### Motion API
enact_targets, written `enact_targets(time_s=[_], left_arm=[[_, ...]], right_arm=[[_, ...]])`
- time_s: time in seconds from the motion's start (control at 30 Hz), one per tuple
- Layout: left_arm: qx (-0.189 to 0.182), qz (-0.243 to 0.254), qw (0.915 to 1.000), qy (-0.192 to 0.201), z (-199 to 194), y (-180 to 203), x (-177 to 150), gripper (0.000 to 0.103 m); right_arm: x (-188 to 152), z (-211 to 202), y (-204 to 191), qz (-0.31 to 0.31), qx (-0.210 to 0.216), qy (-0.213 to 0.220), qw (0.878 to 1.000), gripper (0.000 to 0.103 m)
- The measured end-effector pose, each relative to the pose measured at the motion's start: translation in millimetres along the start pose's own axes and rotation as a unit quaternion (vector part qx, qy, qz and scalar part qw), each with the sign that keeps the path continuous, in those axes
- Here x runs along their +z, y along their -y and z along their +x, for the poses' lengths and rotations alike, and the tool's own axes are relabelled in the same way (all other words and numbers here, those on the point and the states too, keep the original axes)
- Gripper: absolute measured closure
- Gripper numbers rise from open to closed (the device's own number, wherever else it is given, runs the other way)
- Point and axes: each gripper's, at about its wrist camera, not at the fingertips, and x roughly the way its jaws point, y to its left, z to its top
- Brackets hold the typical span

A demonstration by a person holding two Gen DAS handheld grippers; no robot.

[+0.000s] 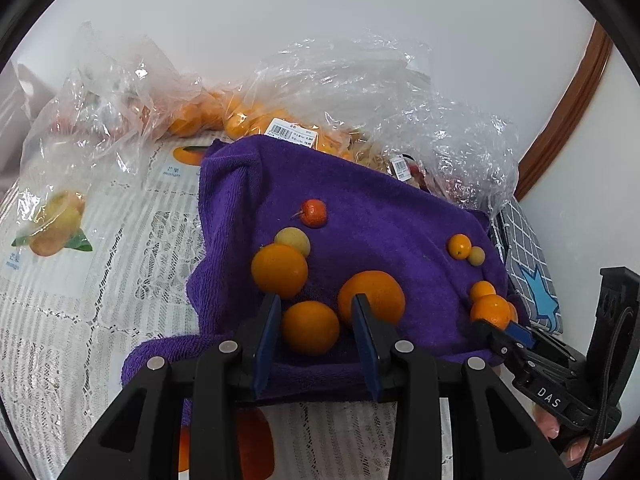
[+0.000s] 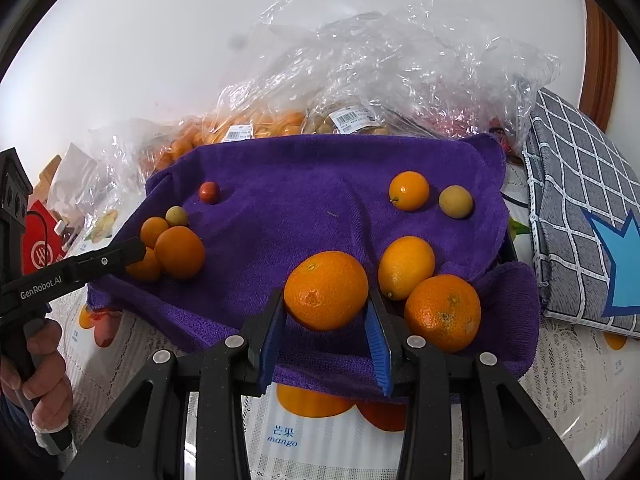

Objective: Organize fruits
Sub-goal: 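Open both grippers releasing the oranges on the towel and withdraw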

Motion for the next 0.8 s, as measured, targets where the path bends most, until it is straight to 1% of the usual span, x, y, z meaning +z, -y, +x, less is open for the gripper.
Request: enact_targets(time_s=[0.17,0.33,0.43,0.47,0.53,0.57,0.63,0.7,0.77,0.8], left_arm=[[0.016,0.013,0.9997,0.013,-0.1,4.9,-2.6,0.068],[0.003,0.008,0.9996,0.026,-2.3,2.7,-4.8,0.064],[0.003,0.011,0.9994,0.032,-4.4,3.4,-5.7,0.061],[0.005,0.012,0.9993,0.035,-6.0,3.8,-6.3,0.060],[0.009,0.013,0.9988,0.046,-10.7,4.5,-8.5,0.054],[0.009,0.013,0.9985,0.052,-12.6,5.0,-9.0,0.053],[0.010,0.012,0.9980,0.061,-16.1,5.9,-9.5,0.052],[0.018,0.013,0.9973,0.070,-20.5,6.8,-10.7,0.052],[0.038,0.020,0.9961,0.077,-26.0,10.0,-12.7,0.052],[0.057,0.028,0.9947,0.082,-31.2,13.4,-15.0,0.052]], right_arm=[[-1.4,-1.0,-1.2,-0.003,-0.006,0.005,1.000,0.064],[-2.1,-2.0,-0.3,-0.002,-0.012,0.010,1.000,0.063],[-3.2,-3.2,0.0,0.001,-0.015,0.013,1.000,0.062],[-3.5,-4.2,0.5,0.002,-0.017,0.015,1.000,0.060],[-5.0,-7.5,0.4,0.004,-0.021,0.020,1.000,0.053],[-5.9,-10.3,0.5,0.006,-0.024,0.026,0.999,0.048],[-7.2,-15.4,0.1,0.008,-0.026,0.037,0.999,0.046],[-7.9,-20.6,0.0,0.011,-0.026,0.050,0.998,0.043],[-9.3,-26.5,1.3,0.022,-0.027,0.059,0.998,0.043],[-10.1,-29.3,1.8,0.027,-0.026,0.063,0.997,0.043]])
